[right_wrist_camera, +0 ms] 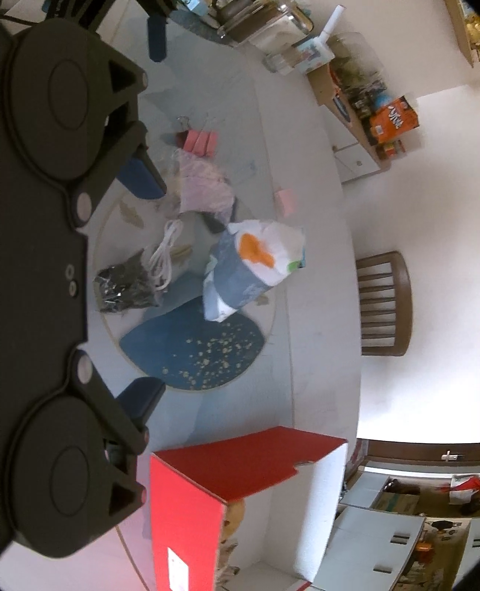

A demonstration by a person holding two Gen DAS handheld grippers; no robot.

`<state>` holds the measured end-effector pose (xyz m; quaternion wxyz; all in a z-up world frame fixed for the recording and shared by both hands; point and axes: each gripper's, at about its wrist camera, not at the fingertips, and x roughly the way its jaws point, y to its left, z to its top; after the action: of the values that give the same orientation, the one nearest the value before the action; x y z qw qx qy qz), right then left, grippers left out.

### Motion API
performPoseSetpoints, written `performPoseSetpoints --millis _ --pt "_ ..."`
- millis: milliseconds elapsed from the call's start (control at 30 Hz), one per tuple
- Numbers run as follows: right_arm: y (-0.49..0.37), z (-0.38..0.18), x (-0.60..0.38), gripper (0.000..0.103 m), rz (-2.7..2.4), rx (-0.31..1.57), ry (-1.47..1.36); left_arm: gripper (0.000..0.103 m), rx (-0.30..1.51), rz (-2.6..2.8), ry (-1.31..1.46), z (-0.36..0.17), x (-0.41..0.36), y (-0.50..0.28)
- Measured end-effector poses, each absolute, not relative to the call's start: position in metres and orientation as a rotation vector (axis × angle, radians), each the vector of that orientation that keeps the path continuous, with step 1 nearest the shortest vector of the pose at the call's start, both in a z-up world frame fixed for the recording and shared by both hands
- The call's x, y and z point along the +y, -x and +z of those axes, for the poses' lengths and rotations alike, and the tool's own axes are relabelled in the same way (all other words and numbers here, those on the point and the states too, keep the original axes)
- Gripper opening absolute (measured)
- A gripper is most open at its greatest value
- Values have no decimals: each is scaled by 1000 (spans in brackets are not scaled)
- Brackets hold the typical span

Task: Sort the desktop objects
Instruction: 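Grasp the cartoon-face plush with the left tool while the right tool grasps the black bag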

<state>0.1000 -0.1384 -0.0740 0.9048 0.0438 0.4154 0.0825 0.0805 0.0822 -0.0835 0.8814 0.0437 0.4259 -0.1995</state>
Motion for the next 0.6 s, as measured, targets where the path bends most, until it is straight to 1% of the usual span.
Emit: performPoseSetpoints --millis 400,600 --pt "-107 -102 -130 101 172 897 -67 103 921 -335 -123 -106 88 -75" --pt "-116 -115 -125 96 170 930 -50 103 943 -325 -132 -115 89 -76"
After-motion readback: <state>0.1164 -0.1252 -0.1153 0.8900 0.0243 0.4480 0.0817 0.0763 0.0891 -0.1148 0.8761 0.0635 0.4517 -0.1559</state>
